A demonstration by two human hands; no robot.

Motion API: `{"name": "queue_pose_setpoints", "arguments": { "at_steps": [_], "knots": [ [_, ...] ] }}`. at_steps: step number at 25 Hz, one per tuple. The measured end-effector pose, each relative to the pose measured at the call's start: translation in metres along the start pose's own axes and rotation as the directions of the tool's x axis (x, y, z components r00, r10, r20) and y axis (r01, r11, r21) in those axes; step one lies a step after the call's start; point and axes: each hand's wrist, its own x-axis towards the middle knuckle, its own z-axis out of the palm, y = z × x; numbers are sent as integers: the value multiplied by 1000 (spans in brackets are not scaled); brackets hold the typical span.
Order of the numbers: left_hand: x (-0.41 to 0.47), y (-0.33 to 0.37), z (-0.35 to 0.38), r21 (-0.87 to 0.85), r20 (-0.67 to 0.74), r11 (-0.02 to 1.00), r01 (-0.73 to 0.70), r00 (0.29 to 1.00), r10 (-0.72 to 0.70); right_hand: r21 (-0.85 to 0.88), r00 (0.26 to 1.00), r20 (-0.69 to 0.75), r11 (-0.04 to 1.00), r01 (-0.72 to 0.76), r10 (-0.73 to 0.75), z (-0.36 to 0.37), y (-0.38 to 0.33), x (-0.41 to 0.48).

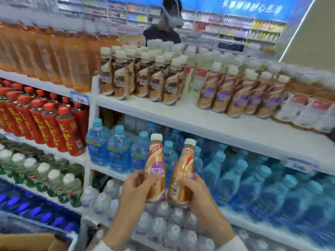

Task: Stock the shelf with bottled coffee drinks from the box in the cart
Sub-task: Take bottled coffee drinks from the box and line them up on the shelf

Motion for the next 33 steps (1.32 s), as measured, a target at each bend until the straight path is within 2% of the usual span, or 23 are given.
{"name": "queue_pose_setpoints", "arguments": {
  "at_steps": [4, 7, 14, 18, 24, 28, 33],
  "knots": [
    [8, 20, 87, 8, 109, 999, -50, 993, 49, -19, 992, -60, 994, 110, -111, -70, -59, -1],
    [18, 46, 145, -12, 202, 988, -154, 967, 153, -54, 974, -94, 978, 203, -208, -110, -107, -2],
    [74, 95, 232, 59, 326, 917, -394, 876, 355, -254, 865, -236, 888, 384, -442, -144, -191, 27],
    [107, 97, 250, 122, 382, 872, -474, 833, 400, -297, 833, -255, 860, 416, -491, -147, -203, 54],
    [126, 76, 247, 193, 425, 833, -519, 809, 406, -362, 818, -218, 823, 438, -532, -157, -190, 73],
    [126, 73, 242, 221, 463, 825, -521, 800, 381, -361, 841, -205, 837, 410, -501, -163, -190, 73],
    [128, 76, 240, 282, 397, 799, -532, 822, 407, -436, 839, -172, 804, 404, -516, -180, -191, 62]
  ]
}}
